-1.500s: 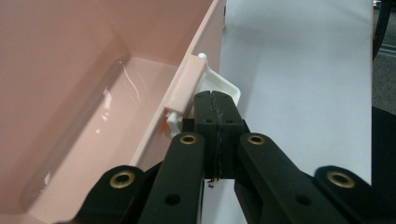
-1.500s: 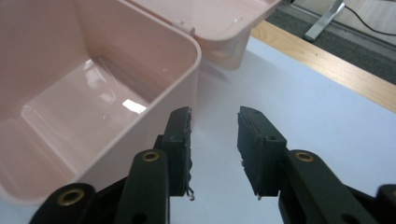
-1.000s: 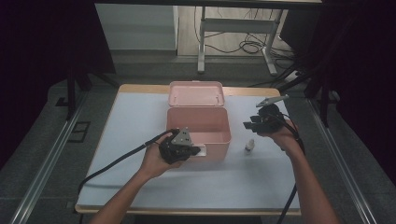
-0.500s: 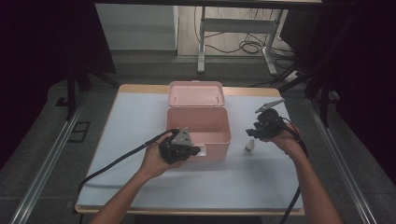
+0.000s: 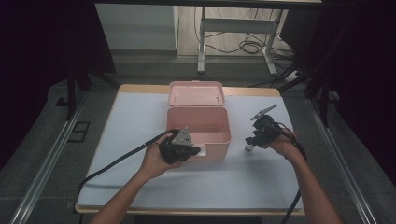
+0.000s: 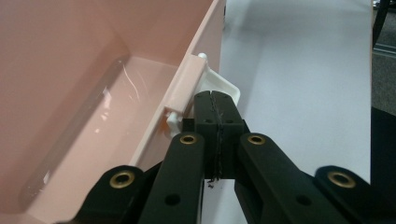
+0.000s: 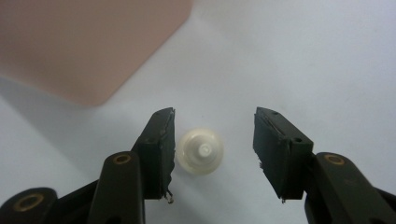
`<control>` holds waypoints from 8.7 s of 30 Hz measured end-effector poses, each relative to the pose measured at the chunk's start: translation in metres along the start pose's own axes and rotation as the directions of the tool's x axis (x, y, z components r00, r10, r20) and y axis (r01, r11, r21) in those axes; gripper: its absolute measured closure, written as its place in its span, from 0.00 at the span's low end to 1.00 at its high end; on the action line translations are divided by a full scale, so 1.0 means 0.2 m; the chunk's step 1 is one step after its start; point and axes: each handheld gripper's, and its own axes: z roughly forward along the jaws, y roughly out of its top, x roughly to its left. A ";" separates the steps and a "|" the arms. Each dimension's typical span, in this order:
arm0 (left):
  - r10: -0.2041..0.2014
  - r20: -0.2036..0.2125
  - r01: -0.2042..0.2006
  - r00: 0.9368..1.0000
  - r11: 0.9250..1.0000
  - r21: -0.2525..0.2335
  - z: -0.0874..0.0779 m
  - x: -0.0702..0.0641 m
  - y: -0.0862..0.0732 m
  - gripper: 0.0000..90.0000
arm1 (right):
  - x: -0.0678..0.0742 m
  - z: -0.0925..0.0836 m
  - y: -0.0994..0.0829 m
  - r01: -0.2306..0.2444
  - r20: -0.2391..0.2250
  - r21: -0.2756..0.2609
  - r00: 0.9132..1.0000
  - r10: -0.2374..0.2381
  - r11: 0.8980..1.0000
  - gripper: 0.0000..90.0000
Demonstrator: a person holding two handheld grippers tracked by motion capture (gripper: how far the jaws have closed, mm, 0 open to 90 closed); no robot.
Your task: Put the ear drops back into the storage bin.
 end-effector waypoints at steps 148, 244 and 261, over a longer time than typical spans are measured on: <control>0.009 0.012 -0.009 1.000 1.000 -0.006 0.00 0.01 -0.01 1.00 | 0.32 0.28 0.70 0.196 -0.050 0.080 0.980 -0.193 0.977 0.66; -0.007 0.012 0.007 1.000 1.000 -0.018 0.00 0.00 -0.01 1.00 | 0.32 0.21 0.72 0.185 -0.022 -0.007 0.982 -0.185 0.983 0.58; -0.009 0.010 0.009 1.000 1.000 -0.016 0.00 0.00 -0.01 1.00 | 0.22 0.02 0.62 0.055 -0.066 -0.177 0.995 -0.068 0.983 0.55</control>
